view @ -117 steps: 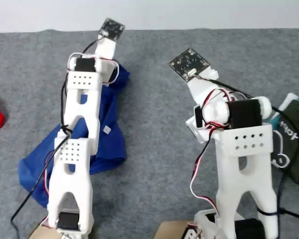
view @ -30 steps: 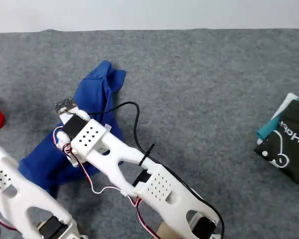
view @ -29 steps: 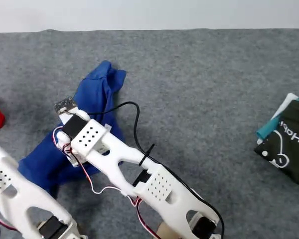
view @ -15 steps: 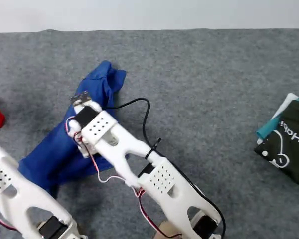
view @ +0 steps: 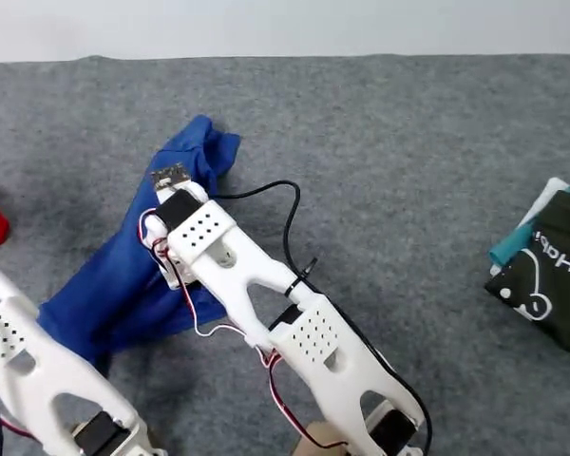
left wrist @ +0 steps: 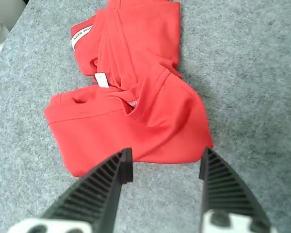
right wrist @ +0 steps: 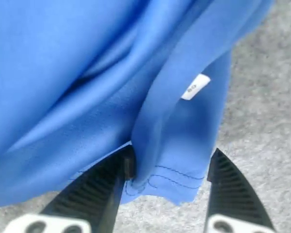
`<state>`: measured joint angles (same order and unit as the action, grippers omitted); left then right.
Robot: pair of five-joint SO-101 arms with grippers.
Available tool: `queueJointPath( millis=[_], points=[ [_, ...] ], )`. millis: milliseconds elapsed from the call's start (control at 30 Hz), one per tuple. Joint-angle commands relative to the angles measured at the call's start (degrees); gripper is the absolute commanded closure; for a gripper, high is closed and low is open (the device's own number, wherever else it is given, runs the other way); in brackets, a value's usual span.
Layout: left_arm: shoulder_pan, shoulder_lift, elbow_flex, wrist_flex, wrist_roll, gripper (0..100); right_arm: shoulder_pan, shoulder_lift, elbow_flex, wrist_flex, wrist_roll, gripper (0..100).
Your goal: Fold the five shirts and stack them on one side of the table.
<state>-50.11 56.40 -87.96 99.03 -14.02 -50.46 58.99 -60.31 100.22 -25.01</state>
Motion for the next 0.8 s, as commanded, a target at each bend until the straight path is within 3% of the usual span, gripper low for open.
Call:
queueJointPath(
  millis=[0,300,533,767],
  points=[
    [0.26,-0.44,-0.66,1.41,0.18,77,-1.89,-0.92,-3.96,2.07,-0.53,75.8],
    [0.09,-0.44,-0.66,1.41,0.18,77,-3.3,-0.84,-3.78,1.98,-0.53,76.5],
    [0.18,-0.44,-0.57,1.41,0.18,82,-3.03,0.66,-3.78,1.89,0.53,99.1],
    [0.26,-0.44,-0.66,1.41,0.18,82,-2.95,1.36,-4.13,2.15,1.67,97.3]
  ],
)
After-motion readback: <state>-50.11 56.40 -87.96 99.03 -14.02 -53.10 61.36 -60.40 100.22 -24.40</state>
